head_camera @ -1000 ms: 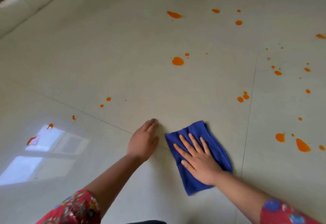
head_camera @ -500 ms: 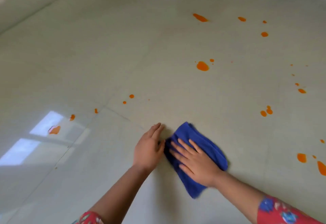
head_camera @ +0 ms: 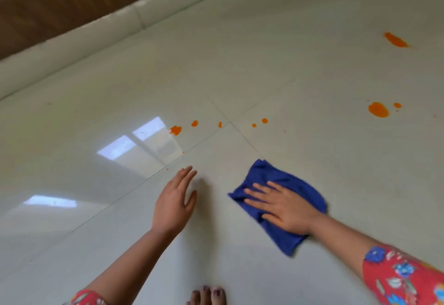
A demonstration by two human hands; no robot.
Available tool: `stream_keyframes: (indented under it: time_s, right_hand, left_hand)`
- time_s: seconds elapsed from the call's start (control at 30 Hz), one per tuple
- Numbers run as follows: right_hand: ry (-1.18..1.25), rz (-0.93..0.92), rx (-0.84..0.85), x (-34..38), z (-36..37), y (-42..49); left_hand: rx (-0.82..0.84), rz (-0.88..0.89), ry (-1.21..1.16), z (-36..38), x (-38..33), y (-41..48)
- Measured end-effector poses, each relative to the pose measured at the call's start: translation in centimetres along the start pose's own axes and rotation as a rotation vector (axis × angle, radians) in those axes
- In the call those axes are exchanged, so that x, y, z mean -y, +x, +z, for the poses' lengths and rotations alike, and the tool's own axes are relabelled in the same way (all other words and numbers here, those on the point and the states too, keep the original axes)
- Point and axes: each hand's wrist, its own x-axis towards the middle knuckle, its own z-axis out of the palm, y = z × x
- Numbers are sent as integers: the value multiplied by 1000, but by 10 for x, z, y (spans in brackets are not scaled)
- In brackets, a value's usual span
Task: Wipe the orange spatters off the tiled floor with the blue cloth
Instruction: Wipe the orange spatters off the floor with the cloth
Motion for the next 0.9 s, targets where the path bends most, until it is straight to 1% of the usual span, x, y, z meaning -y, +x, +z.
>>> stream_keyframes:
  time_s: [0.03,0.13,0.17,0.2,0.23,0.3,0.37,0.4,0.5,0.53,0.57,0.63,0.7,0.73,0.8,0.9]
  right_hand:
    - [-28,45,-10,-14,-1,4]
    - [43,503,-87,-38,-12,36]
    - [61,592,-98,-32,-13,54]
    - [77,619,-100,-22,-15,74]
    - [94,587,-102,-9,-16,90]
    - [66,412,-96,16,-14,104]
    - [37,251,-84,34,-9,93]
    - [36,227,-86,42,-5,85]
    - [83,305,-138,66,-2,76]
    - [89,299,-160,74,-3,84]
    - [91,263,-174,83,-5,95]
    - [100,116,-167,97,-8,127]
    - [114,-9,-126,99,-10,163]
    - [102,-36,-105,93,-13,182]
    - [98,21,-96,77,-18,210]
    - [122,256,-143,70,-23,217]
  left_hand:
    - [-22,-45,9,-7,14,-2]
    - [-67,-151,30,-16,45,-2]
    - [-83,-184,27,-18,53,0]
    - [-99,-207,22,-18,60,2]
    - [-120,-223,16,-18,65,6]
    - [-181,-253,-10,-19,77,15]
    - [-234,-268,-19,-20,88,22]
    - [-256,-277,-17,-20,95,24]
    - [-309,-318,-8,-18,115,28]
    - [-326,-346,-15,-16,120,28]
    - [-340,-378,-24,-14,122,28]
    - [-364,-423,-36,-11,123,29]
    - [-376,-418,-39,-9,123,29]
    - [-382,-411,-44,-9,125,28]
    - [-387,-399,-50,-10,126,29]
    - [-388,-395,-62,-9,127,29]
